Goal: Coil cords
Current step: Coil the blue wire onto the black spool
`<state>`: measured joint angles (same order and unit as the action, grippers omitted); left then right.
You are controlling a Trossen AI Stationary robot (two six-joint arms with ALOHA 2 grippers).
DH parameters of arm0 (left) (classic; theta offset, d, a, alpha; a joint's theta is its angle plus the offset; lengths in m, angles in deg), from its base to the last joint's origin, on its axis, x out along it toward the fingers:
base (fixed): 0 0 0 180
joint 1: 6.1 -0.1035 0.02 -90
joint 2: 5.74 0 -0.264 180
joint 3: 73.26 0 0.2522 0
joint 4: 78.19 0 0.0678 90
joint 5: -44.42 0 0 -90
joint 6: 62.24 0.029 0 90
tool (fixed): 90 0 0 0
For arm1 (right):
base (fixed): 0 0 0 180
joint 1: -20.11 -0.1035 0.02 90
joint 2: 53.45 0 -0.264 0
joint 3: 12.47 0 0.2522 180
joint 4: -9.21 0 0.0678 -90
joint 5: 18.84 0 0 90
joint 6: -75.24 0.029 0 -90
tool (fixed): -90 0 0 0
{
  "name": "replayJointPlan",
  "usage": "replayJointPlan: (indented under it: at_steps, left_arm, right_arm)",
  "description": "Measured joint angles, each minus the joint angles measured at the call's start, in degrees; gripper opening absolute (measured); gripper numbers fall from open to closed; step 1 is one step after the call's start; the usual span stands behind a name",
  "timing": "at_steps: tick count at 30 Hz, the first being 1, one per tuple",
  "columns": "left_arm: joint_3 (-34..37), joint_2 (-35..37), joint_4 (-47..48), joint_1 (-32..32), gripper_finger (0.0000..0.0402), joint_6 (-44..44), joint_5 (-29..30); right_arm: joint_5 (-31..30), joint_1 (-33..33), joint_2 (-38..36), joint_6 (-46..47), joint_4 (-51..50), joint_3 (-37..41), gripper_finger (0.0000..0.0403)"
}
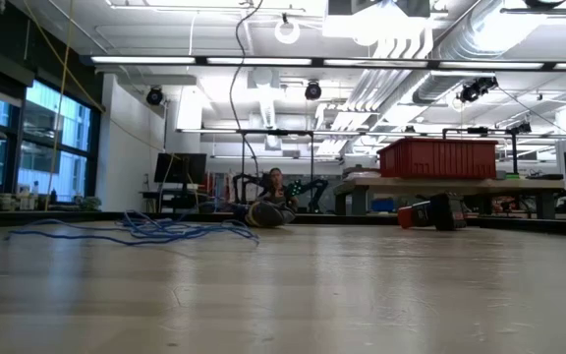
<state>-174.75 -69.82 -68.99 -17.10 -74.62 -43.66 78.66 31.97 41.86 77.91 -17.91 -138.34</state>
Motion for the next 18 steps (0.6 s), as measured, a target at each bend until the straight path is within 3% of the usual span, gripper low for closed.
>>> replayJointPlan:
  at_steps: [11, 18]
  left_arm:
    - [-0.1, -2.0, -9.0, 0.0, 0.0000, 2.2, -0.2]
    - [-0.1, -2.6, -10.8, 0.0, 0.0000, 2.0, -0.2]
  right_arm:
    - [-3.2, -2.8, 0.8, 2.6, -7.4, 0.0, 0.0186]
    - [-4.5, -3.3, 4.4, -1.3, -7.6, 0.1, 0.0212]
